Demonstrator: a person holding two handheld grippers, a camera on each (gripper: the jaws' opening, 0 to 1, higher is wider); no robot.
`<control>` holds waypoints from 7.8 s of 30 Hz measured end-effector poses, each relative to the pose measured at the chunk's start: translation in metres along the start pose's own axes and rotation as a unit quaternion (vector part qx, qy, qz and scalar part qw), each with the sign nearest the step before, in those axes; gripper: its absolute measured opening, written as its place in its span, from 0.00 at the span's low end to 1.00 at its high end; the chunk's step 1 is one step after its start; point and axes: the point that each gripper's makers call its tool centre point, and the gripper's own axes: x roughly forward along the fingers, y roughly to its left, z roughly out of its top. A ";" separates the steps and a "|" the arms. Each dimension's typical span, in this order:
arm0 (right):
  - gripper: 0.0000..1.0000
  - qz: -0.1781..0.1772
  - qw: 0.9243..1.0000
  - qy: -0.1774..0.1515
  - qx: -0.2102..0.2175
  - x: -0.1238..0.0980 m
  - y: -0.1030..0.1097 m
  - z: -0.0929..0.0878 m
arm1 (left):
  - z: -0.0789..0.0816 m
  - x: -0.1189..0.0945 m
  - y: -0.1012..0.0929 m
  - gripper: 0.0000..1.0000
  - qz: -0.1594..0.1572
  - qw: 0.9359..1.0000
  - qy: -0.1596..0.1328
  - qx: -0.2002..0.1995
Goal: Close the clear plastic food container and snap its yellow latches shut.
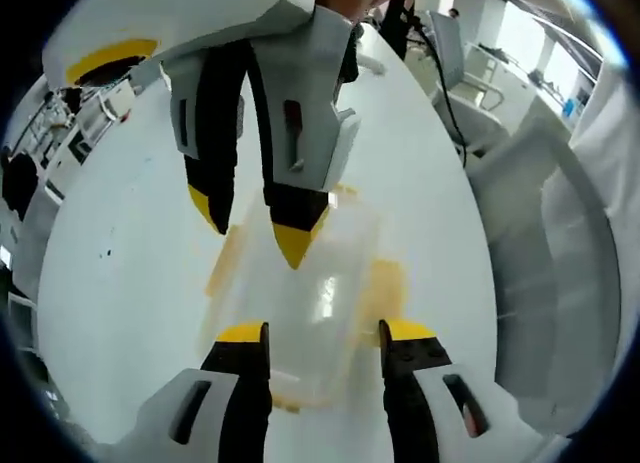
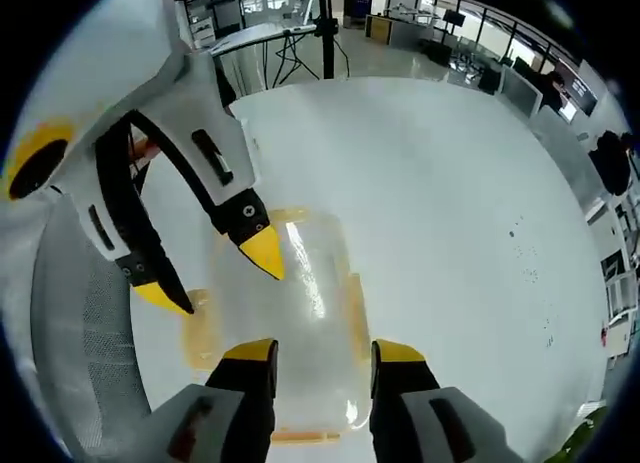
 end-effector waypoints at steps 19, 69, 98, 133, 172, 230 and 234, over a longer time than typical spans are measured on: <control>0.35 0.040 0.999 0.003 0.004 0.004 -0.004 0.003 | -0.002 0.004 0.003 0.41 0.054 0.997 0.009 0.052; 0.34 0.121 0.990 0.057 -0.038 0.015 0.004 0.010 | -0.002 0.012 -0.002 0.34 0.115 0.990 0.012 0.082; 0.39 0.099 0.994 0.040 -0.039 -0.001 -0.001 0.004 | 0.007 0.013 -0.004 0.42 0.088 0.993 0.001 0.081; 0.44 0.076 0.993 0.048 -0.076 -0.021 0.013 -0.023 | 0.001 0.001 0.009 0.56 0.058 0.995 0.014 0.077; 0.71 0.026 0.991 0.063 -0.116 -0.018 0.032 -0.047 | -0.028 -0.001 0.031 0.75 0.021 0.990 0.077 0.114; 0.69 -0.014 0.988 0.065 -0.140 0.004 0.003 -0.044 | -0.041 0.021 0.048 0.78 0.050 0.992 0.089 0.078; 0.69 -0.015 0.987 0.066 -0.145 0.005 -0.005 -0.040 | -0.042 0.020 0.055 0.78 0.054 0.992 0.086 0.069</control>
